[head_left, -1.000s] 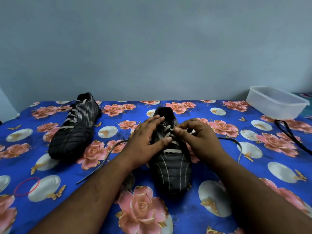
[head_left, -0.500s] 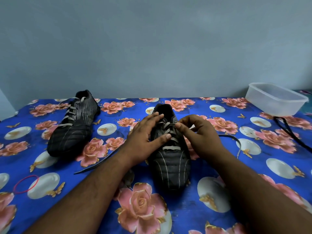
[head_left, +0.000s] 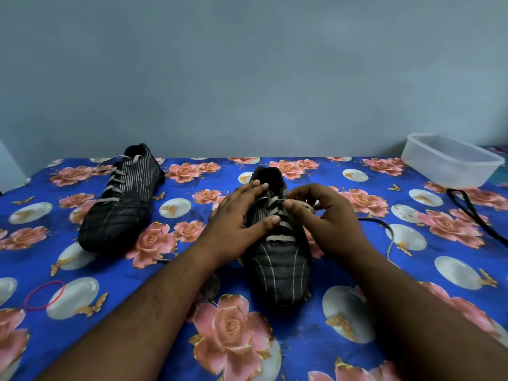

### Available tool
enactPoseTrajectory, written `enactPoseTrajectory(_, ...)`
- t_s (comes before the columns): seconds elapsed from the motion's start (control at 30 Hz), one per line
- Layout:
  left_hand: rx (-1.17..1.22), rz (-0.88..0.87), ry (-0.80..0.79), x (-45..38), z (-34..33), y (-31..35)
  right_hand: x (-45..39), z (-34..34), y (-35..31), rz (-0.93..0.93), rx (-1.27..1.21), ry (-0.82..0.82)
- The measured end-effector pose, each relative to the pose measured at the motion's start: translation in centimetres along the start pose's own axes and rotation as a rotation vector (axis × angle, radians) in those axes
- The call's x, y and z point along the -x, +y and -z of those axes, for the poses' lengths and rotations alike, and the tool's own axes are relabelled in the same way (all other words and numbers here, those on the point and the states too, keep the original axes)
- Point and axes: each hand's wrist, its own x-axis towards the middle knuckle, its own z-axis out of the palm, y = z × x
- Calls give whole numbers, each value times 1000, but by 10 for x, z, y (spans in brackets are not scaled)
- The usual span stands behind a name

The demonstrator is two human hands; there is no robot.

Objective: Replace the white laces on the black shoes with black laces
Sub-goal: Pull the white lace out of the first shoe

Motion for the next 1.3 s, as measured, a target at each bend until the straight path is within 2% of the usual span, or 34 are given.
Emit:
enactPoseTrajectory(0.1,-5,-2,1,0,0,0,-1,0,7,24,85,2)
enactPoseTrajectory(0.2,-4,-2,-3,0,0,0,-2,2,7,-8,58,20)
enactPoseTrajectory(0.33,3,-3,-4,0,0,0,-4,9,-4,-22,-107,226)
enactPoseTrajectory(0.47,5,-6,1,-1,0,-2,-5,14,-2,51,2,325)
enactPoseTrajectory(0.57,-2,-3,-2,-1,-1,-2,-4,11,3,38,128,294)
enactPoseTrajectory(0.7,1,-9,8,-1,-2,-2,-2,2,5,139,418,123)
enactPoseTrajectory(0.8,1,-10,8,-2,-1,-3,-4,-4,7,171,519,59)
enactPoseTrajectory(0.9,1,-10,5,-1,0,-2,-6,-5,10,186,461,94)
enactPoseTrajectory(1.03,4,-4,3,-1,0,-2,-7,10,8,108,155,264)
enactPoseTrajectory(1.1,0,-8,3,-1,0,-2,-8,17,11,58,129,305)
enactPoseTrajectory(1.2,-1,-5,-2,-1,0,-1,-5,15,12,-25,126,121)
enactPoseTrajectory(1.3,-2,-10,2,-1,1,-1,-1,7,8,-3,75,-105)
